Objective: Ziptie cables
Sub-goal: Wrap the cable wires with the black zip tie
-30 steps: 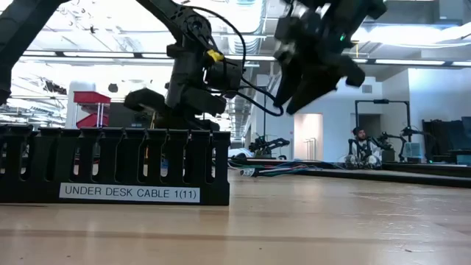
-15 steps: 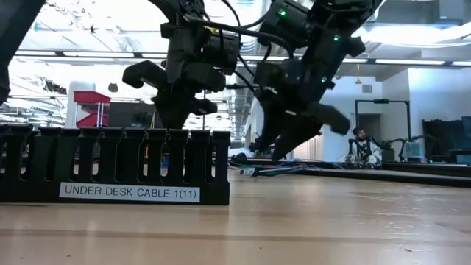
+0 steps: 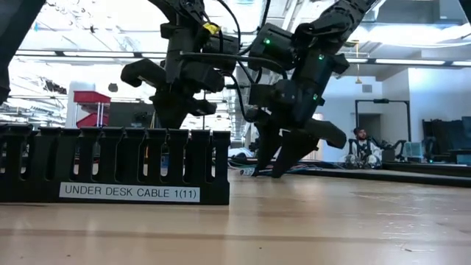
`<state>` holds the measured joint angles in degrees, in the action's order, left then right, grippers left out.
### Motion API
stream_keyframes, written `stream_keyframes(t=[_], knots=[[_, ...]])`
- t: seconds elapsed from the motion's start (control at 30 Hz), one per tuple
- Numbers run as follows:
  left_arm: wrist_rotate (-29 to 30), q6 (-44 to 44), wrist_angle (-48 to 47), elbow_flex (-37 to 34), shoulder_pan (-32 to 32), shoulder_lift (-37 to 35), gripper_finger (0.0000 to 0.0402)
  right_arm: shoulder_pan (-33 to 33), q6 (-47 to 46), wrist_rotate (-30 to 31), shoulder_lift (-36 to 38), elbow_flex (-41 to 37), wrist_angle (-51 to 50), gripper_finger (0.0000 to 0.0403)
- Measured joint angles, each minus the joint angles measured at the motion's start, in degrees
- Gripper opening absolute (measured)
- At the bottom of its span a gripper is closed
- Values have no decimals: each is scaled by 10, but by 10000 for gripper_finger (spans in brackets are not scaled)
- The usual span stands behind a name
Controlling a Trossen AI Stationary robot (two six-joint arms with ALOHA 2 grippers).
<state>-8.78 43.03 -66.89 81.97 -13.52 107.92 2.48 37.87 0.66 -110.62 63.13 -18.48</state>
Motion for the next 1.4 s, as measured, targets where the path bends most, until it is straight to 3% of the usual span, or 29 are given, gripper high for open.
stream_keyframes(t=[0.17, 0.37, 0.5, 0.77, 0.97, 1.23, 1.4], knots=[[1, 0, -11, 0, 0, 0, 0, 12, 28, -37, -1, 1, -11, 142], [2, -4, -16, 0, 0, 0, 0, 28, 50, -75, -2, 8, -48, 15], [4, -12, -17, 0, 0, 0, 0, 28, 36, -49, -2, 10, -51, 5], [1, -1, -24, 0, -1, -2, 0, 13, -95, 5, 19, 85, -126, 0], [-109, -56, -16, 1, -4, -2, 0, -19, -146, 39, 24, 168, -139, 0], [-115, -98, 47, 1, -38, -45, 0, -37, -307, 41, 37, 190, -161, 0], [-139, -107, 69, 0, -61, -78, 0, -38, -359, 43, 37, 191, -164, 0]])
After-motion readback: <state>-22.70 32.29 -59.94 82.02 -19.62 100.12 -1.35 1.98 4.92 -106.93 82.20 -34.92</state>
